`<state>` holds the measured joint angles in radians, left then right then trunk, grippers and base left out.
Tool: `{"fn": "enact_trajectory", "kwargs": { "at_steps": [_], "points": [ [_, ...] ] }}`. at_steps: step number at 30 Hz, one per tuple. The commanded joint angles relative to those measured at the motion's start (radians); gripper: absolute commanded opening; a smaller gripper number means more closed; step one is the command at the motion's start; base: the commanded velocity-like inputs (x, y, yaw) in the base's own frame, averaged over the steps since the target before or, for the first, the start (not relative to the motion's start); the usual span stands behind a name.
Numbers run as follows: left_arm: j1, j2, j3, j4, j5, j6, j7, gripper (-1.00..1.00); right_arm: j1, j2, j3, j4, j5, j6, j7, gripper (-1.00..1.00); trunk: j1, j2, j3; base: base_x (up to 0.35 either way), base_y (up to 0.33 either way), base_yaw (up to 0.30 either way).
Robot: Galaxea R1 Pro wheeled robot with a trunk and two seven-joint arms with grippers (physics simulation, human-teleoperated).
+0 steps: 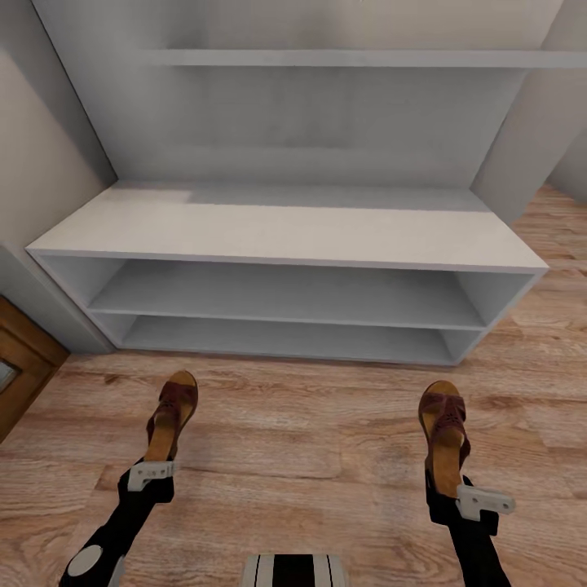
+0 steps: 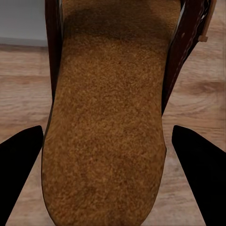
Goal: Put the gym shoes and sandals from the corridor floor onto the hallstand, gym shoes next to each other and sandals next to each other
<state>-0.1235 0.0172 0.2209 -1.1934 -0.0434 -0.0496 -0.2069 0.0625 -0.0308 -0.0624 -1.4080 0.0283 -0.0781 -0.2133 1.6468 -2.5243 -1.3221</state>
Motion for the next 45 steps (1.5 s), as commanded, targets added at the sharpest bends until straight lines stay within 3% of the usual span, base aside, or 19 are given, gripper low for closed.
{"fn": "enact_trajectory", "kwargs": {
  "at_steps": [1, 2, 6, 7, 8, 13, 18, 26, 45],
  "points": [
    [-0.007, -0.007, -0.018, -0.008, -0.004, 0.017, 0.013, -1.00, 0.000, 0.000, 0.000, 0.000, -0.001, 0.000, 0.001, -1.00, 0.000, 0.000, 0.000, 0.000, 0.000, 0.000],
    [-0.007, -0.007, -0.018, -0.008, -0.004, 0.017, 0.013, -1.00, 0.000, 0.000, 0.000, 0.000, -0.001, 0.000, 0.001, -1.00, 0.000, 0.000, 0.000, 0.000, 0.000, 0.000],
    [-0.038, -0.031, -0.094, -0.056, -0.023, 0.119, 0.058, -1.00, -0.001, 0.001, 0.002, 0.001, 0.000, 0.000, -0.001, -1.00, 0.000, 0.000, 0.000, 0.000, 0.000, 0.000],
    [-0.060, -0.053, -0.154, -0.094, -0.038, 0.198, 0.082, -1.00, 0.000, 0.002, 0.004, 0.001, 0.001, 0.000, 0.000, -1.00, 0.000, 0.000, 0.000, 0.000, 0.000, 0.000],
    [-0.066, -0.062, -0.173, -0.104, -0.042, 0.218, 0.089, -1.00, 0.001, 0.002, 0.005, 0.001, 0.001, 0.000, 0.000, -1.00, 0.000, 0.000, 0.000, 0.000, 0.000, 0.000],
    [-0.100, -0.101, -0.224, -0.129, -0.049, 0.272, 0.131, -1.00, 0.005, 0.004, 0.006, 0.000, 0.001, 0.000, 0.000, -1.00, 0.000, 0.000, 0.000, 0.000, 0.000, 0.000],
    [-0.141, -0.125, -0.249, -0.139, -0.051, 0.308, 0.179, -1.00, 0.010, 0.005, 0.008, -0.002, 0.001, 0.000, 0.001, -1.00, 0.000, 0.000, 0.000, 0.000, 0.000, 0.000],
    [-0.179, -0.144, -0.265, -0.145, -0.053, 0.366, 0.209, -1.00, 0.012, 0.018, 0.008, -0.009, 0.007, 0.001, 0.000, -1.00, 0.000, 0.000, 0.000, 0.000, 0.000, 0.000],
    [-0.207, -0.150, -0.298, -0.200, -0.053, 0.396, 0.218, -1.00, 0.017, 0.026, 0.023, -0.006, 0.015, 0.001, 0.007, -1.00, 0.000, 0.000, 0.000, 0.000, 0.000, 0.000]
  ]
}}
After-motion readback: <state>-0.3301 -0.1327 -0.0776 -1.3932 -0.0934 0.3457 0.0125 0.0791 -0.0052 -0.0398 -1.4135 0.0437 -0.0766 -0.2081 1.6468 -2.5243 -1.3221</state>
